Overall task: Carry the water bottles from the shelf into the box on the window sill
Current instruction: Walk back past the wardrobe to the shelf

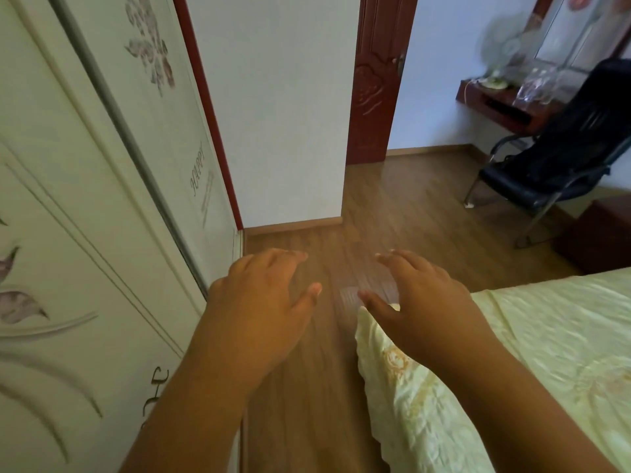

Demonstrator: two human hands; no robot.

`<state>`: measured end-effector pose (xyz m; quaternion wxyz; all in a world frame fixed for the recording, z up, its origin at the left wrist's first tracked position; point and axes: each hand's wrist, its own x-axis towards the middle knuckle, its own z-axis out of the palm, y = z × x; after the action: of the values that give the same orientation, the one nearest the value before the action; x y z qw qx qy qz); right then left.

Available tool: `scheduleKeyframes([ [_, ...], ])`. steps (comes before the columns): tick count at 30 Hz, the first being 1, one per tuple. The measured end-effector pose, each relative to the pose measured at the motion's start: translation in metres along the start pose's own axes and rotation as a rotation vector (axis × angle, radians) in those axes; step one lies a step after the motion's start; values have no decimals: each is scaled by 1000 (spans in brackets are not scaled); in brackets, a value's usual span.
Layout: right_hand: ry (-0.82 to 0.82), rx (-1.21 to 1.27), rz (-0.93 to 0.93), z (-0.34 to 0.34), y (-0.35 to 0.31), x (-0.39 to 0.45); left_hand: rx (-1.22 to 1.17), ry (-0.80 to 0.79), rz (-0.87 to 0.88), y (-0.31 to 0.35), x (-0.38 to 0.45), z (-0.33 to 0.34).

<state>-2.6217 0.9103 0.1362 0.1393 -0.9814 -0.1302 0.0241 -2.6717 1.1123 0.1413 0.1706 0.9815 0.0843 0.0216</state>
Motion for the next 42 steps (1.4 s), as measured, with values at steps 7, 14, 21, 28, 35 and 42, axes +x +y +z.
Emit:
scheduleKeyframes([
  [7,5,46,-51,15,-3,89,45,-12,-56,-13,78,0],
  [14,25,89,-124,7,10,199,139,51,-100,4,179,-10],
  [21,25,109,-173,-10,32,303,140,55,-126,20,267,-4],
  [28,14,77,-128,-12,51,372,115,1,-112,18,342,5],
  [35,6,37,15,-12,54,440,58,-48,12,13,434,8],
  [42,39,-29,174,-23,29,523,84,-81,120,-10,553,-14],
])
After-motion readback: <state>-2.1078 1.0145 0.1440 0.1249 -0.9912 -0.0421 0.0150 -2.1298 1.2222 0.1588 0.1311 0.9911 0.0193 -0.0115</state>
